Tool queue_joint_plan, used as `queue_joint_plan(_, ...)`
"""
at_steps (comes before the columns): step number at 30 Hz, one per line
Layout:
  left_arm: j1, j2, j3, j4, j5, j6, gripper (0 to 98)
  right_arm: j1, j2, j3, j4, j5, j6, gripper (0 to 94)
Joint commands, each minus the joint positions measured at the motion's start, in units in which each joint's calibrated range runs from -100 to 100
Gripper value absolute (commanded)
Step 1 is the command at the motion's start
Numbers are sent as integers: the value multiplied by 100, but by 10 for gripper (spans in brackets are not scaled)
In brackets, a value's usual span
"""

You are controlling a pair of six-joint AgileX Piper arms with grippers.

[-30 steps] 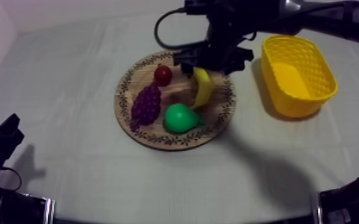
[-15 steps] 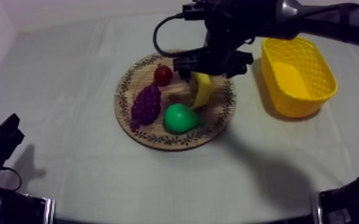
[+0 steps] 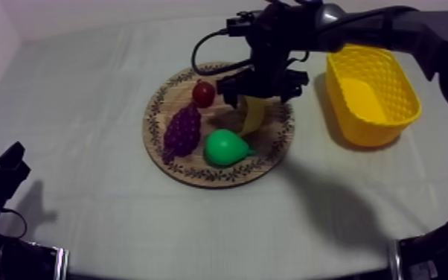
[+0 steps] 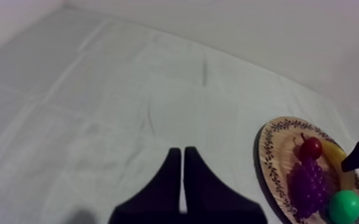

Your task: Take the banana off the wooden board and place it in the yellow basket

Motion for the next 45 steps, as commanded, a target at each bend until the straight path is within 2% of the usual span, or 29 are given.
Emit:
queue_joint_plan(1, -1, -3, 3, -1, -2, 0, 1, 3, 133, -84, -5, 16, 6, 850)
queue_joint_plan(11, -1, -3, 3, -1, -2, 0, 1, 82, 700, -609, -36, 44, 75, 834)
queue_joint_plan(21, -1, -3, 3, -1, -2, 0, 1, 149, 982, -997, -137, 31, 251, 657)
queue_joint_plan(30, -1, -3, 3, -1, -2, 0, 1, 199, 1035, -1153, -326, -42, 480, 384)
queue_joint_plan(37, -1, -3, 3, -1, -2, 0, 1, 163, 1095, -1082, -364, -143, 531, 233)
queue_joint_plan(45, -1, -3, 3, -1, -2, 5, 1, 115, 1122, -1038, -324, -138, 510, 197)
